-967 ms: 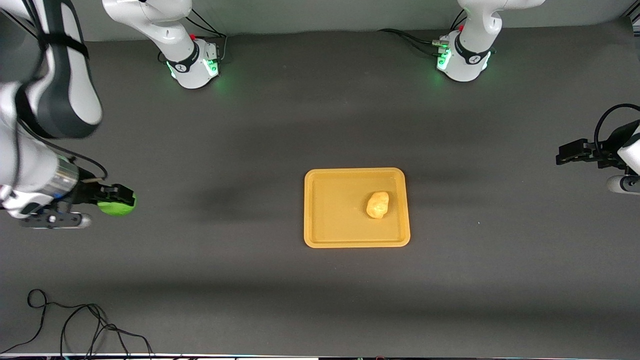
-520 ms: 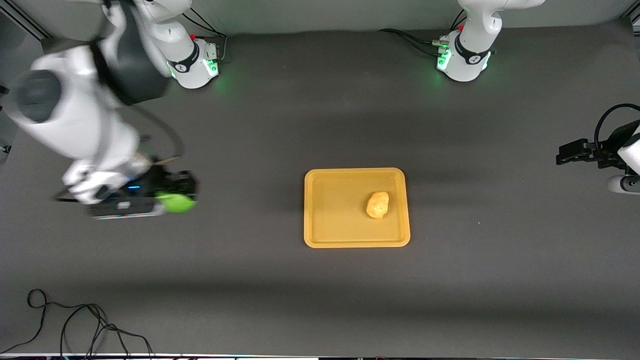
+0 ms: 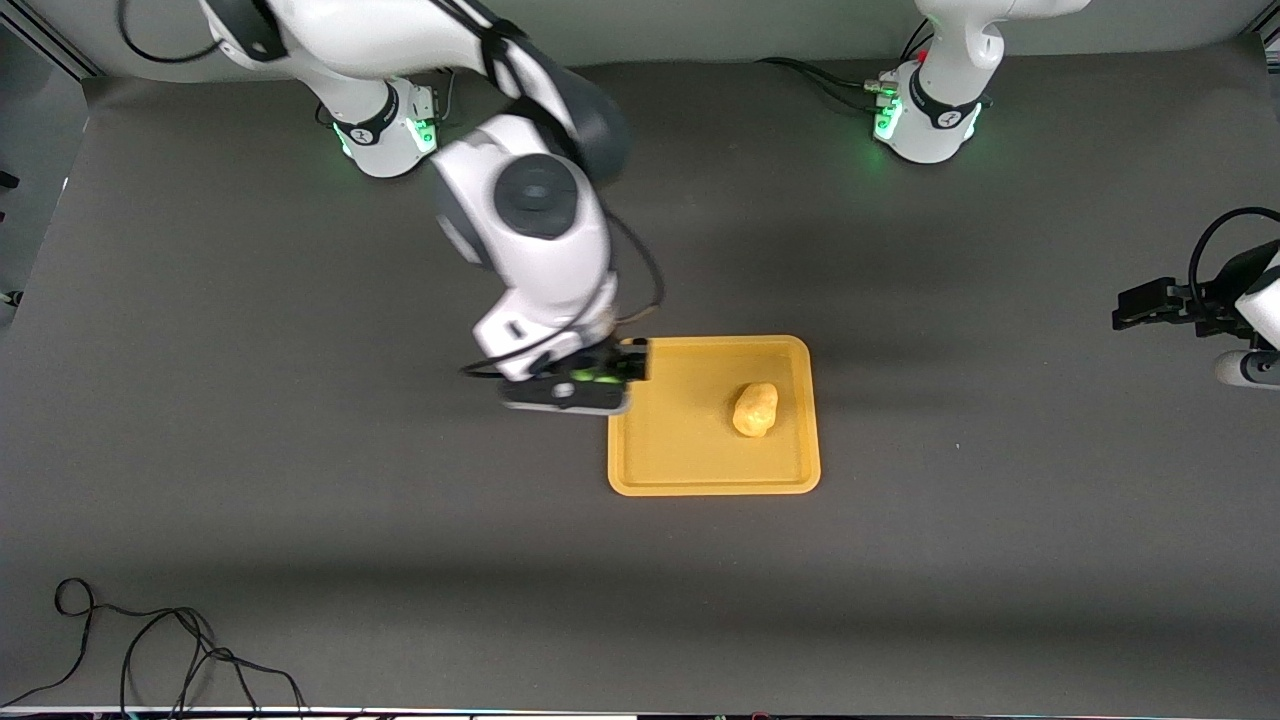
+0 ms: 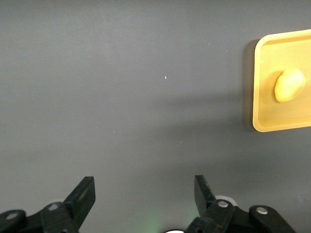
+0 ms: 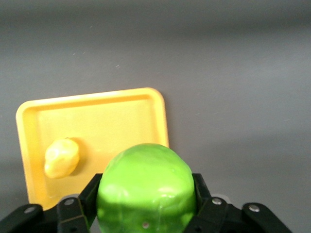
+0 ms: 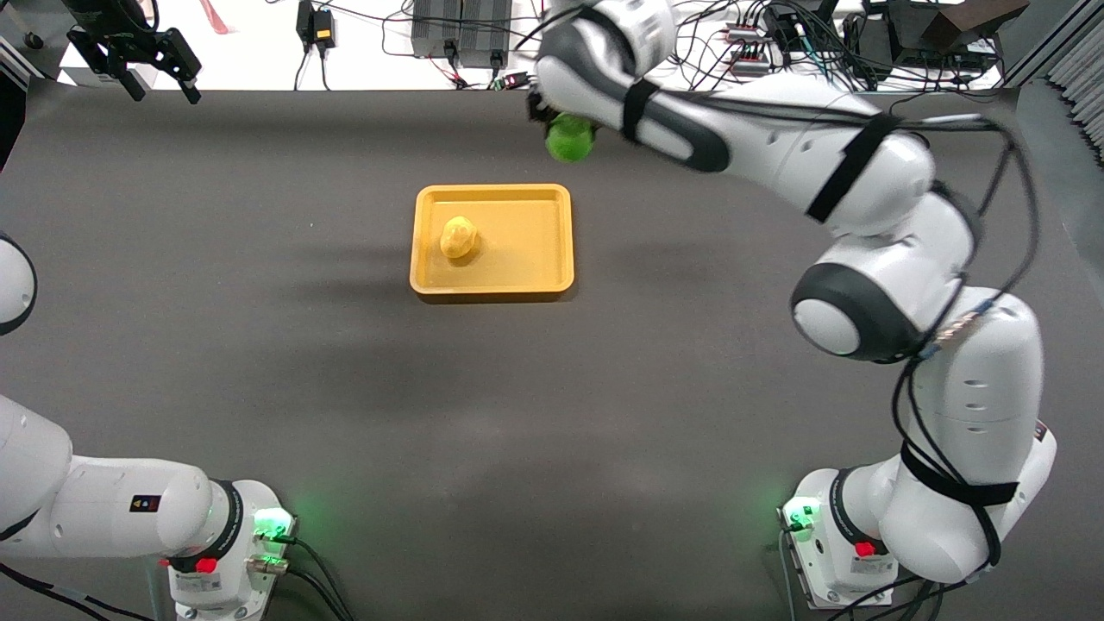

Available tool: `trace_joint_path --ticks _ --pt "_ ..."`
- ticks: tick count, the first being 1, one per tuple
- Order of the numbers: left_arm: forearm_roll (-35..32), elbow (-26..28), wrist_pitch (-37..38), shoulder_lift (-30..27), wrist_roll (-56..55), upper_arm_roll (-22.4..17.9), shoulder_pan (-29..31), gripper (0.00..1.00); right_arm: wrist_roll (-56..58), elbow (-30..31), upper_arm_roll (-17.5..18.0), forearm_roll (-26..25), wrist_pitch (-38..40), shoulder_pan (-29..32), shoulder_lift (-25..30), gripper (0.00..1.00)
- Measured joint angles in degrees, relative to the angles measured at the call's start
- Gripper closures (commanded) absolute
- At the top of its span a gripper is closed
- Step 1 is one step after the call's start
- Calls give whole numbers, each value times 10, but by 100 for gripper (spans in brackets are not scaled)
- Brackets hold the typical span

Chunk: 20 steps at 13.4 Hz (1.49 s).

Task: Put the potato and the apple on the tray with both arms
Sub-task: 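Carry the green apple with the right gripper over the tray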

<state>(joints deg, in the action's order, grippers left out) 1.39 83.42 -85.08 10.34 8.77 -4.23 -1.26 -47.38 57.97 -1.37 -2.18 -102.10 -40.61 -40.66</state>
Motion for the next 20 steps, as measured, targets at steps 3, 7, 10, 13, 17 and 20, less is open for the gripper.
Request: trace_joint_path --ticks 3,7,10,13,17,20 --pt "0 0 0 0 0 0 0 9 -49 -8 3 0 -56 -37 -59 72" --pt "0 0 0 0 0 0 0 9 -73 -11 3 -1 -126 -61 -134 72" --pt "0 0 0 0 0 0 0 9 -73 -13 -1 -8 -160 -60 -165 72" --pt "0 0 0 0 0 1 0 9 -73 -14 -2 -31 -179 -59 -191 72" --pt "0 0 0 0 0 1 0 9 -73 -17 -2 -32 -194 -60 -208 72" --pt "0 0 0 0 0 1 0 9 -73 -19 -2 -33 -195 -60 -208 72"
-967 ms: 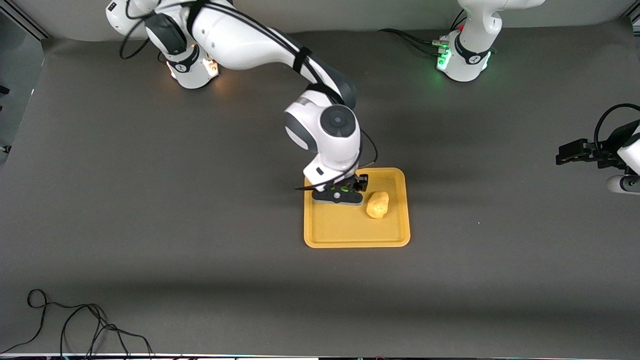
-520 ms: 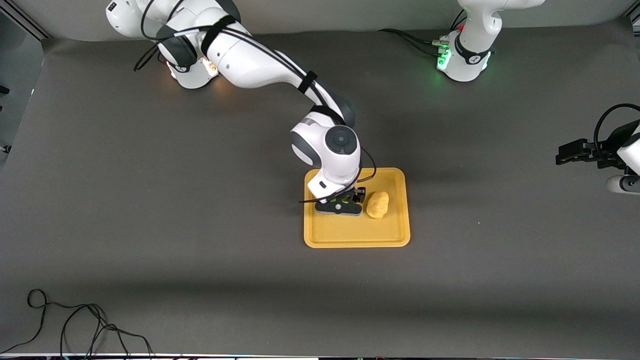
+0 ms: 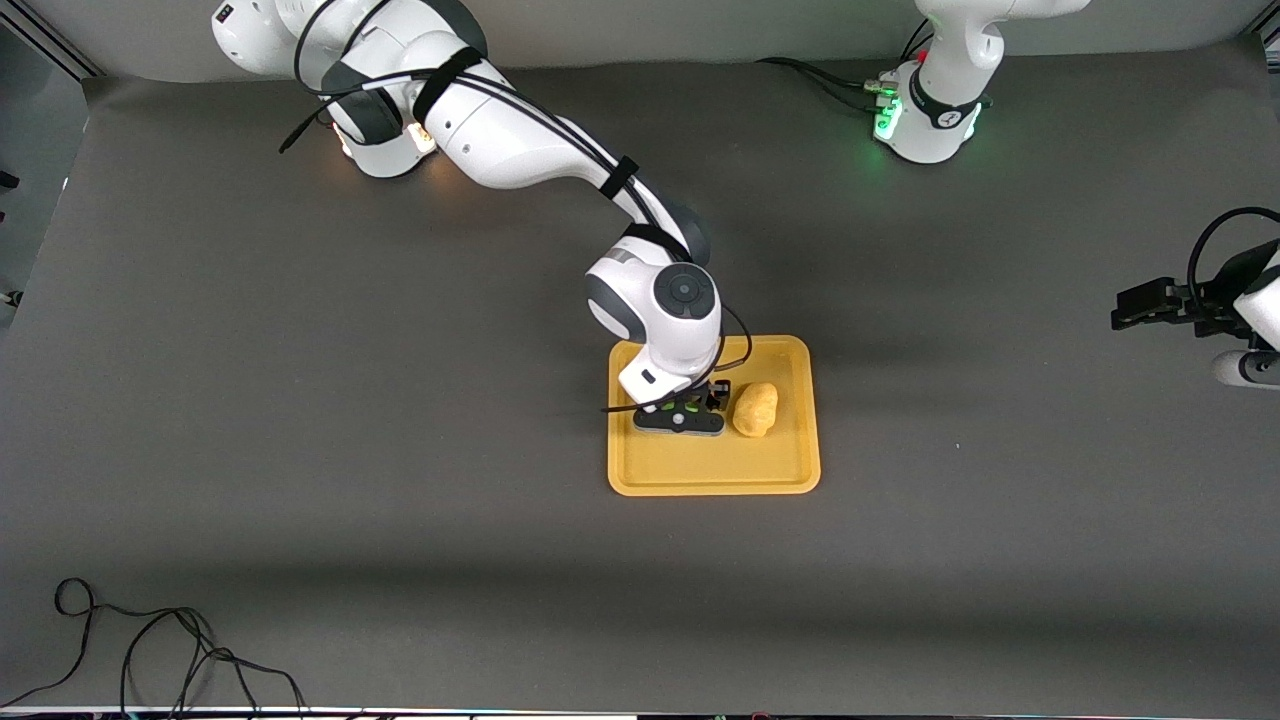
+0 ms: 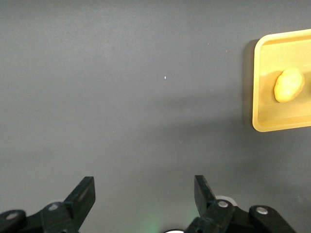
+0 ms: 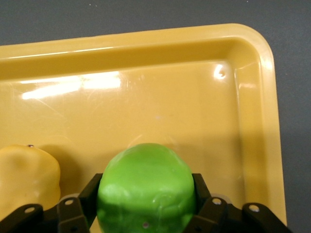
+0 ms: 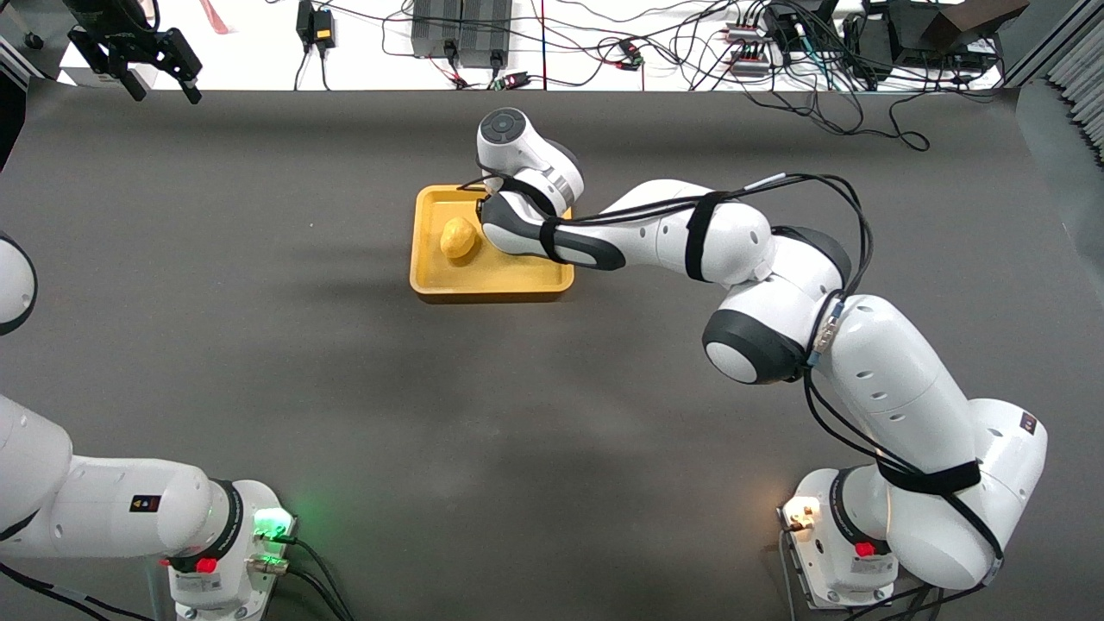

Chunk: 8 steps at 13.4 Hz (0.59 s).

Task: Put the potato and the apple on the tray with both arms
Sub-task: 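Carry the green apple with the right gripper over the tray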

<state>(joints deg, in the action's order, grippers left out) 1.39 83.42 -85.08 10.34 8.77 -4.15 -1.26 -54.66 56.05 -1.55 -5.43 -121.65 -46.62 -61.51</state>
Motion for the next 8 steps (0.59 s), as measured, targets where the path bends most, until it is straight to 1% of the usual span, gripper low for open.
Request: trace_joint_path --ticks 8 --pt "0 0 0 0 0 0 0 9 0 1 -2 -3 -8 5 -9 72"
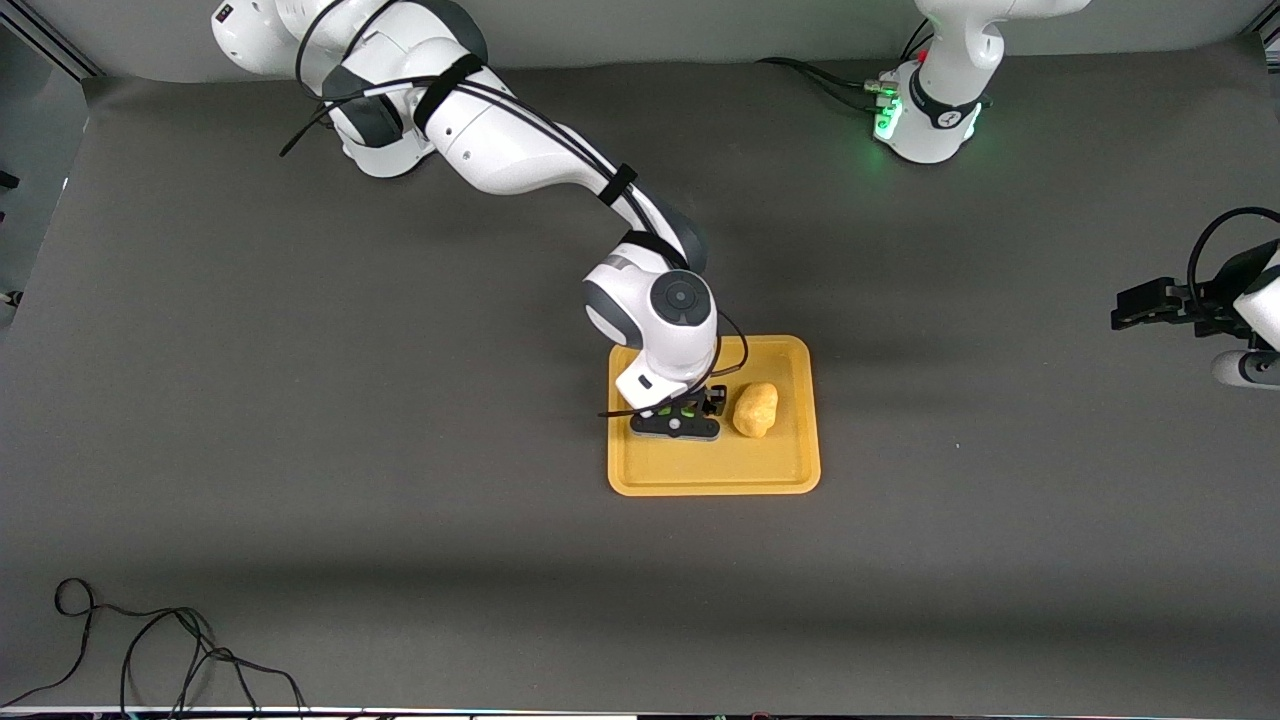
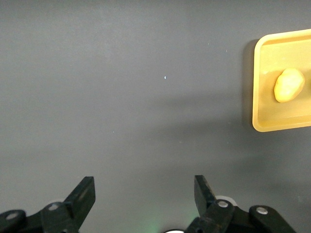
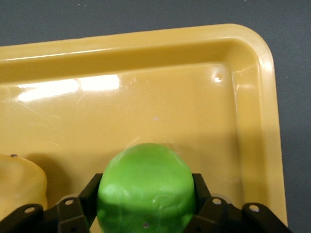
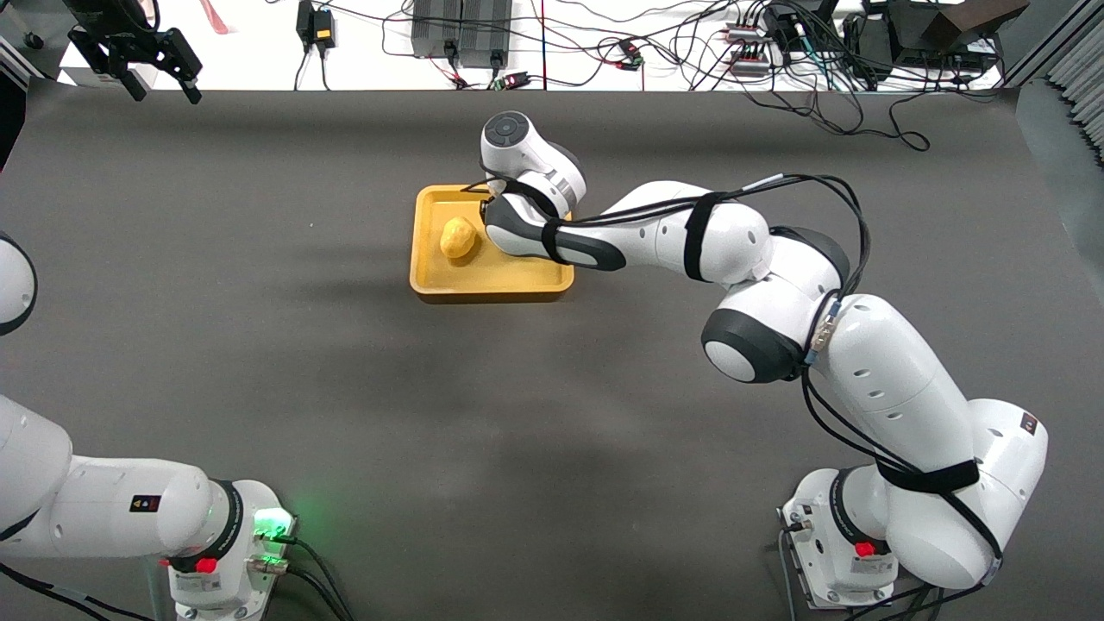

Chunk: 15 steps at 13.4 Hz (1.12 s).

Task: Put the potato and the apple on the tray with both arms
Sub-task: 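Carry the green apple with the right gripper over the tray, then lower the apple beside the potato and open the right gripper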

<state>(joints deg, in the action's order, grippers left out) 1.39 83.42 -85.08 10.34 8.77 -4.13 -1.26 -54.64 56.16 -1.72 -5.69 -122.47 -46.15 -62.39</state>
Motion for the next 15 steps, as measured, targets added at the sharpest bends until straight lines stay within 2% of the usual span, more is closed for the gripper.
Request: trace_joint_path --ticks 1,2,3,9,12,15 --pt "0 0 0 0 0 0 0 9 0 0 0 0 0 0 -1 61" --pt "0 0 0 0 0 0 0 9 0 0 0 0 0 0 -1 13" --pt "0 0 0 0 0 0 0 9 0 0 0 0 0 0 -2 0" --pt "0 0 0 0 0 1 0 9 0 -14 0 0 14 0 14 0" --pt "0 0 0 0 0 1 0 9 0 -30 -2 0 89 2 72 0" --pt "0 0 0 0 0 1 0 9 15 -33 -4 0 179 25 159 0"
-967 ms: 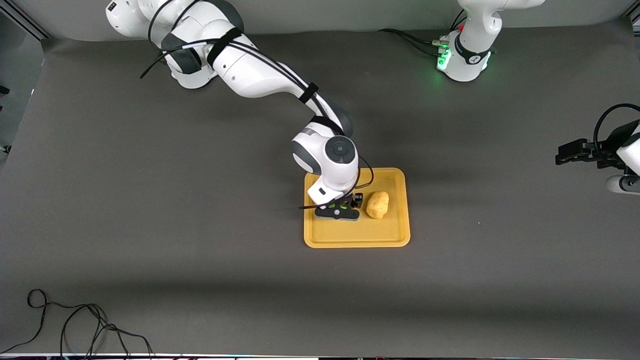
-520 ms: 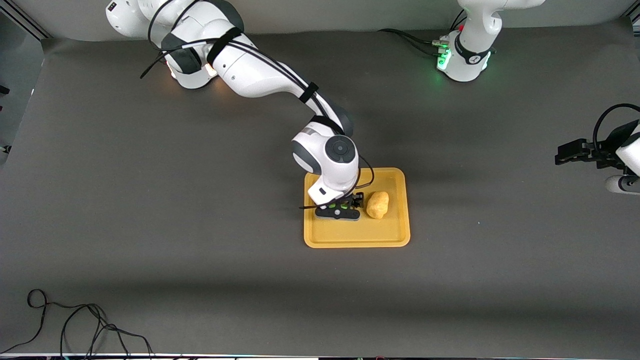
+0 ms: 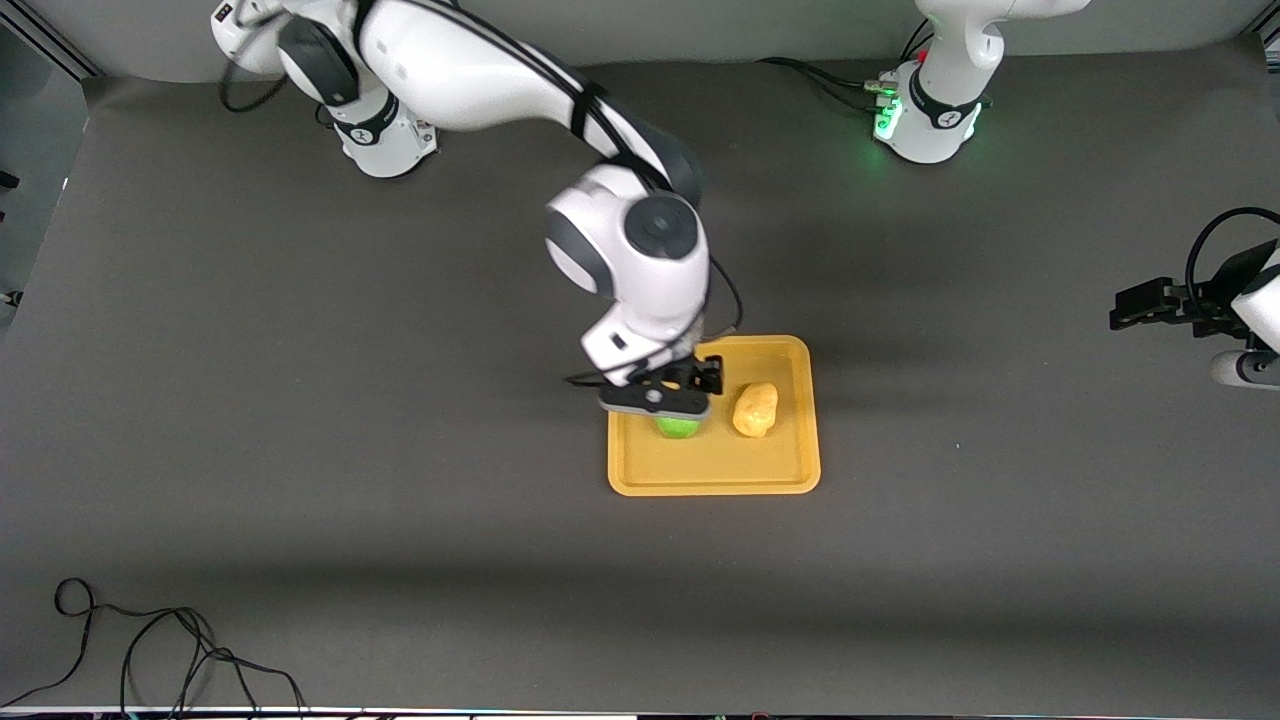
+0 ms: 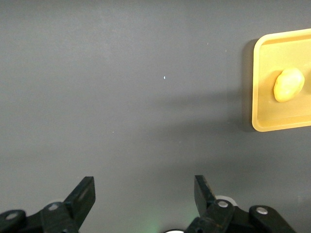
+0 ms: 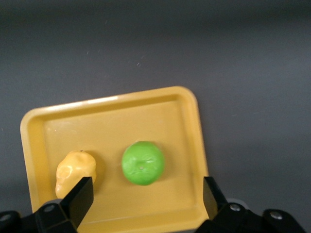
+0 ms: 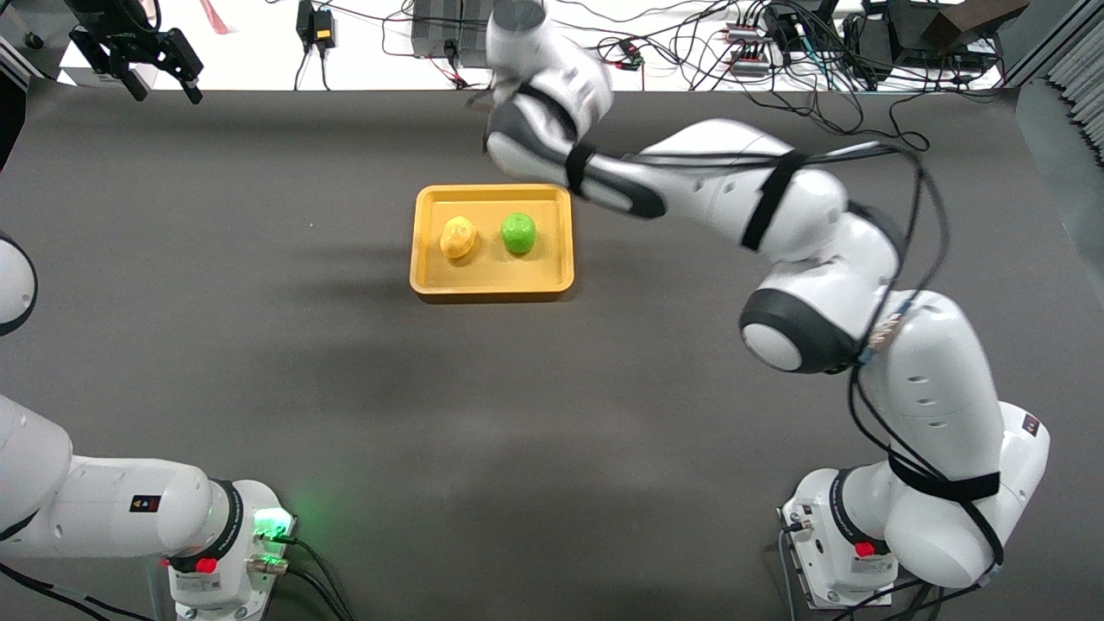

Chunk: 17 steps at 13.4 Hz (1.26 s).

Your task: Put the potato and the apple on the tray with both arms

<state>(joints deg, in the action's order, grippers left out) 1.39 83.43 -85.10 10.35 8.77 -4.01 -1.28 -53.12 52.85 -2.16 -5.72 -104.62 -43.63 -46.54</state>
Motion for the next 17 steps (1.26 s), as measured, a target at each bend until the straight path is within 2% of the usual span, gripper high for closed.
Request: trace_joint_path --ticks 4,8,10,12,15,17 --pt "0 0 0 0 0 0 0 9 129 17 -1 0 109 58 104 0" --pt "0 0 0 0 0 1 0 8 256 147 -2 1 117 135 242 0" --pt "0 0 0 0 0 1 0 2 335 212 -3 2 118 187 308 0" --pt "0 0 0 0 0 1 0 2 424 267 -3 15 117 251 364 0" --pt "-1 -5 -1 0 0 2 -1 2 540 323 -3 25 117 335 423 0" --pt "-4 -10 -1 0 0 3 -1 2 582 338 -6 26 117 373 439 0"
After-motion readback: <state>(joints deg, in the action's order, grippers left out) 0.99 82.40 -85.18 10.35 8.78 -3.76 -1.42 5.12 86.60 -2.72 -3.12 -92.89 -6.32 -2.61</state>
